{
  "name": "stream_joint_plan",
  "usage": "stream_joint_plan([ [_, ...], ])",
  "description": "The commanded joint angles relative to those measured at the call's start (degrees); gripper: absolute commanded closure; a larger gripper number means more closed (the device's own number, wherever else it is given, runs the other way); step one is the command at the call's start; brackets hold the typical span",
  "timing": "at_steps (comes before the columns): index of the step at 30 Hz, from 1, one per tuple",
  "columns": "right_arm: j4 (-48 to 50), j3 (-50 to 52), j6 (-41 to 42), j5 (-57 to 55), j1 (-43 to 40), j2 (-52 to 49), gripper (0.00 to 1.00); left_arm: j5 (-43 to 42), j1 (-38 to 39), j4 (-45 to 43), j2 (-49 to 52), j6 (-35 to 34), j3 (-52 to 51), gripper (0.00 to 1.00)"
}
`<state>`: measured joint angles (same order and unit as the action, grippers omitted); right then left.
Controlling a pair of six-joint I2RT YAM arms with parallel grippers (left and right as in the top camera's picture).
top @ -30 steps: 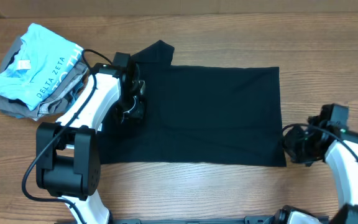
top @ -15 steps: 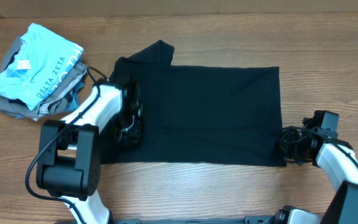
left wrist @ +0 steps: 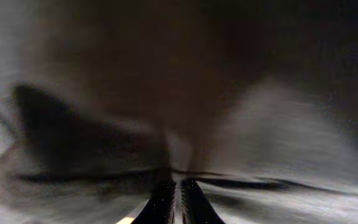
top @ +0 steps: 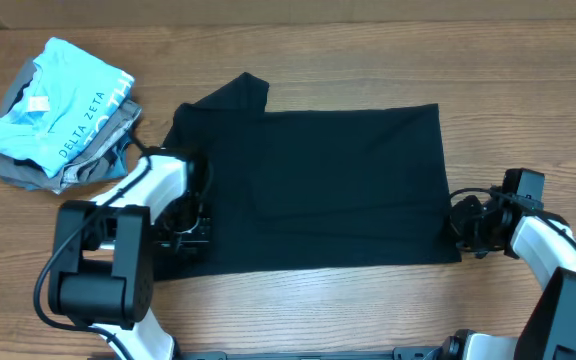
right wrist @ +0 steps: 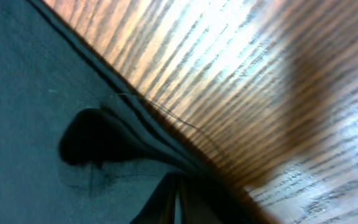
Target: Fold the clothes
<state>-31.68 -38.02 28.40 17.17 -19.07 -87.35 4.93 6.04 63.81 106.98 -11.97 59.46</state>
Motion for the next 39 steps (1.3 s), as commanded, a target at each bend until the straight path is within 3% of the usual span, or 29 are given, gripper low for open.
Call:
stream_joint_plan([
  [1, -2.1, -1.0, -1.7, -6.5, -0.3, -2.4, 0.89, 5.1, -1.9, -0.6, 0.7, -2.4, -0.2, 0.92],
  [9, -14.0, -11.9, -10.4, 1.0, -0.3, 0.5, 0.8, -0.7, -1.9, 0.8, -4.4, 0.8, 2.3, 0.89],
  [12, -16.9, -13.6, -11.0, 5.6, 0.0, 1.4, 0.77, -8.1, -1.8, 0.3, -8.3, 4.3, 3.6, 0.82],
  [16, -16.7, -13.6, -11.1, 10.6, 0.0, 1.6, 0.76, -15.9, -1.9, -2.2, -13.0, 8.4, 4.0, 0.8],
  [17, -14.9, -13.8, -13.0, 13.1, 0.0, 1.8, 0.72, -17.6, -1.9, -3.1, -14.0, 9.4, 4.4, 0.77],
  [21, -13.7, -19.3, -14.7, 17.7, 0.1, 2.2, 0.59, -21.6, -1.9, -5.0, -16.4, 11.4, 10.1, 0.45],
  [24, -16.9, -27.2, -14.5, 19.0, 0.1, 2.2, 0.55, -21.3, -1.9, -6.0, -16.1, 13.9, 16.9, 0.42],
  [30, -13.0, -37.4, -9.8, 18.5, 0.2, 1.1, 0.51, -20.8, -1.9, -11.5, -9.1, 14.0, 30.2, 0.4],
  [36, -9.3, -37.8, -5.7, 18.5, 0.2, 0.4, 0.45, -21.1, -0.8, -15.8, 5.5, 15.8, 40.8, 0.35],
  [39, -11.7, -37.8, -5.9, 18.5, 0.2, 0.4, 0.45, -19.6, 0.8, -24.0, 12.7, 16.9, 43.0, 0.33],
])
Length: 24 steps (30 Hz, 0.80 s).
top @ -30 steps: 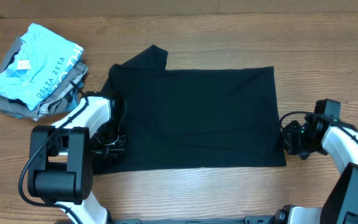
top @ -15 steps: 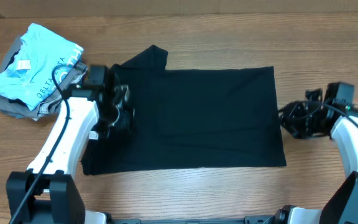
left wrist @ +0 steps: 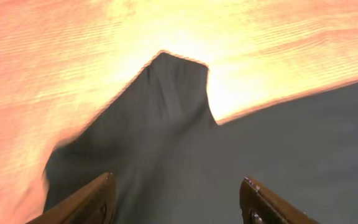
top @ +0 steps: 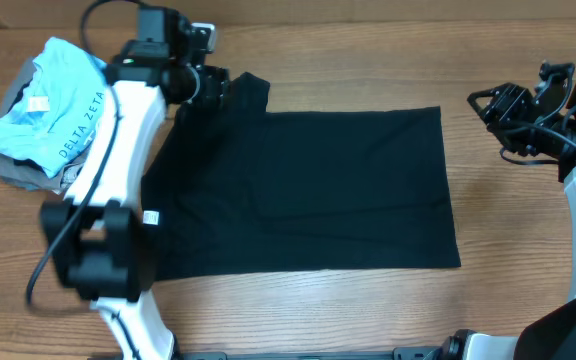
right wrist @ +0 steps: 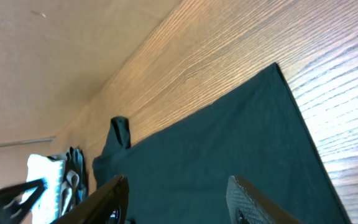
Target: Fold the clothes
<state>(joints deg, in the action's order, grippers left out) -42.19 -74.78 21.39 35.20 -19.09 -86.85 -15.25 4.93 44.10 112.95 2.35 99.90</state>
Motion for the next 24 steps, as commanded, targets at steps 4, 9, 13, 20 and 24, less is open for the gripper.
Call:
stream_joint_plan([
  [4, -3.5, -1.0, 0.9, 0.4, 0.2, -0.1, 0.45, 4.1, 3.7, -11.5, 12.3, 3.8, 2.7, 0.37],
  [9, -6.8, -1.0, 0.9, -3.3, 0.4, -0.1, 0.45, 7.7, 5.6, -16.8, 18.0, 6.6, 2.7, 0.42],
  [13, -9.4, -0.9, -0.5, -6.0, 0.5, -0.1, 0.45, 14.4, 6.9, -18.8, 20.5, 6.6, 2.7, 0.44],
  [20, -10.9, -0.9, -1.9, -6.1, 0.5, -0.1, 0.46, 20.8, 7.1, -19.1, 21.8, 6.5, 2.6, 0.46],
  [24, -11.1, -0.8, -1.9, -6.1, 0.5, -0.1, 0.46, 20.9, 7.0, -19.5, 21.8, 6.1, 2.6, 0.68],
])
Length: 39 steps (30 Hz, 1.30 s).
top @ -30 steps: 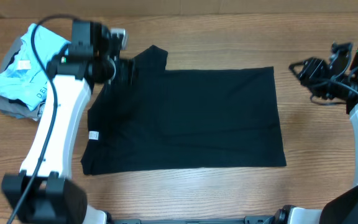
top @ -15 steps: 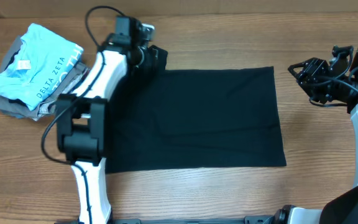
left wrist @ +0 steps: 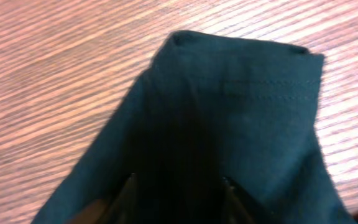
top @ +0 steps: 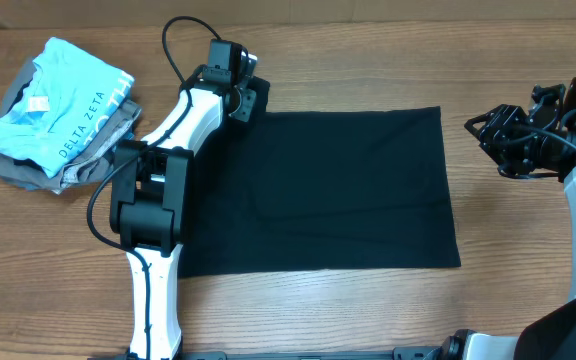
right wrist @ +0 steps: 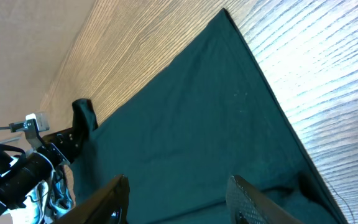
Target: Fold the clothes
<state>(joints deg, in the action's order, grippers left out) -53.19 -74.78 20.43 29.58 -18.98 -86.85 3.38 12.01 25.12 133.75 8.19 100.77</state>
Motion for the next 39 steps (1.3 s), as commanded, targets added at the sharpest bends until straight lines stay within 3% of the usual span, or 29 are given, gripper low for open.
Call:
stream_joint_plan([
  [1, -0.1, -0.8, -0.9, -0.5, 0.4, -0.1, 0.46, 2.3, 0.0, -0.5, 1.0, -0.1, 1.7, 0.75],
  [10, 0.8, -0.8, -1.0, -3.2, 0.4, -0.1, 0.46, 1.9, -0.3, 3.7, 0.3, -4.5, 4.5, 0.93],
  [12, 3.4, -0.3, -1.0, -4.4, 0.5, -0.1, 0.56, 1.9, -0.5, 6.0, 0.1, -4.5, 5.9, 0.94],
  [15, 8.3, 0.2, -2.4, -6.8, 1.2, -1.0, 0.59, 1.9, -0.9, 10.1, -0.8, -4.5, 8.2, 0.96],
  [32, 34.7, 0.2, -4.4, -10.1, 4.0, -21.9, 0.35, 3.1, -0.9, 32.9, -7.5, -6.1, 13.4, 0.96],
  [39, 41.7, 0.2, -4.1, -10.1, 5.4, -29.3, 0.35, 3.5, -0.9, 38.5, -7.6, -6.1, 13.4, 0.96],
])
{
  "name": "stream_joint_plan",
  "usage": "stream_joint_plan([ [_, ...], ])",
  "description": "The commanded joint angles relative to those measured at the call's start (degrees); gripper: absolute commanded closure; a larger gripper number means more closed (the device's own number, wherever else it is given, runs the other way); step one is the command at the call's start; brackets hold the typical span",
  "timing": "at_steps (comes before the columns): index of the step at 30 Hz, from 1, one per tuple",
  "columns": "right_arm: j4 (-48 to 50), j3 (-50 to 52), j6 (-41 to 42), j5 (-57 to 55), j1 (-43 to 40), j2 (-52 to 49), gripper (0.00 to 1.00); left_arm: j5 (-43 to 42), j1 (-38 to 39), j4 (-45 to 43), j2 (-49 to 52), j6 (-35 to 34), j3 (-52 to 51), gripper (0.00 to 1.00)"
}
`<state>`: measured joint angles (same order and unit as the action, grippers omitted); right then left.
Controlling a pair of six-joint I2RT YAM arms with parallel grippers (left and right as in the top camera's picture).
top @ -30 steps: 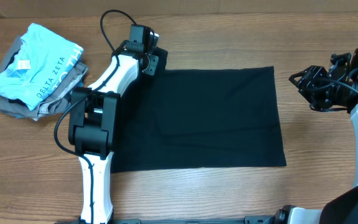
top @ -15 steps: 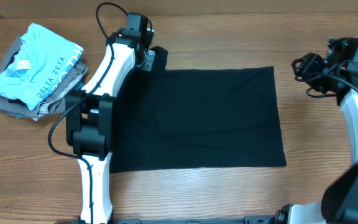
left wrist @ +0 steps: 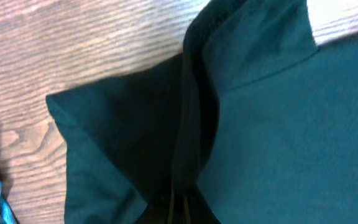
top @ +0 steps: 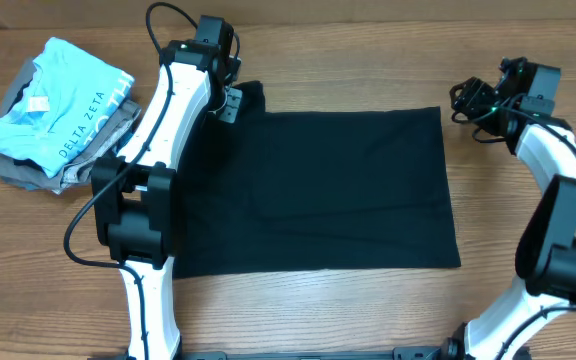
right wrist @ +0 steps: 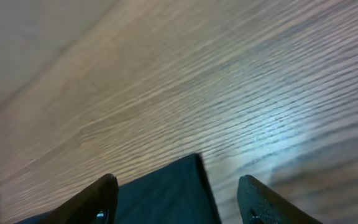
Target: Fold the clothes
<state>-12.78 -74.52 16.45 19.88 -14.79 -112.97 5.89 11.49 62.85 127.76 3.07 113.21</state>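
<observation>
A black T-shirt (top: 318,185) lies spread flat on the wooden table. Its far-left sleeve (top: 251,96) pokes out at the top. My left gripper (top: 226,102) sits at that sleeve. In the left wrist view it (left wrist: 178,210) is shut on a raised fold of the sleeve cloth (left wrist: 191,137). My right gripper (top: 465,100) hovers just off the shirt's far-right corner (top: 436,108). In the right wrist view it (right wrist: 179,202) is open, with the shirt corner (right wrist: 182,186) between its fingers (right wrist: 101,198) and untouched.
A stack of folded clothes (top: 63,115), light blue on top and grey beneath, sits at the far left. The table's far edge (top: 368,12) runs close behind both grippers. Bare wood (top: 528,230) lies to the right of the shirt.
My left gripper was open over the sleeve and is now shut on a fold of it. My right gripper, still open, has moved from beside the shirt's right edge to the far-right corner.
First both grippers were shut on the shirt's near corners, left and right. Then both were open and at the far side, with the shirt flat. The left one then closed in on the sleeve and now pinches it, while the right stands open at the far-right corner.
</observation>
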Motion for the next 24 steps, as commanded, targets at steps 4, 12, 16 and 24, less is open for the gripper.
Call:
stream_joint_plan([
  [4, 3.8, -0.1, -0.2, -0.5, 3.9, -7.6, 0.34, 0.7, -0.3, 1.5, -1.9, -1.4, 1.0, 0.96],
  [12, 5.4, -0.1, -0.1, -2.3, 6.2, -11.3, 0.42, 0.7, -0.3, 2.9, -3.6, -1.4, 1.0, 0.96],
  [16, 4.4, -0.1, -0.2, -2.5, 6.2, -11.5, 0.56, 0.7, -0.3, 2.9, -4.6, -1.4, 1.0, 0.96],
  [24, 1.9, -1.5, -0.2, -2.1, 4.3, -10.8, 0.96, 2.0, -0.3, 3.6, -5.3, -1.4, 1.0, 0.96],
])
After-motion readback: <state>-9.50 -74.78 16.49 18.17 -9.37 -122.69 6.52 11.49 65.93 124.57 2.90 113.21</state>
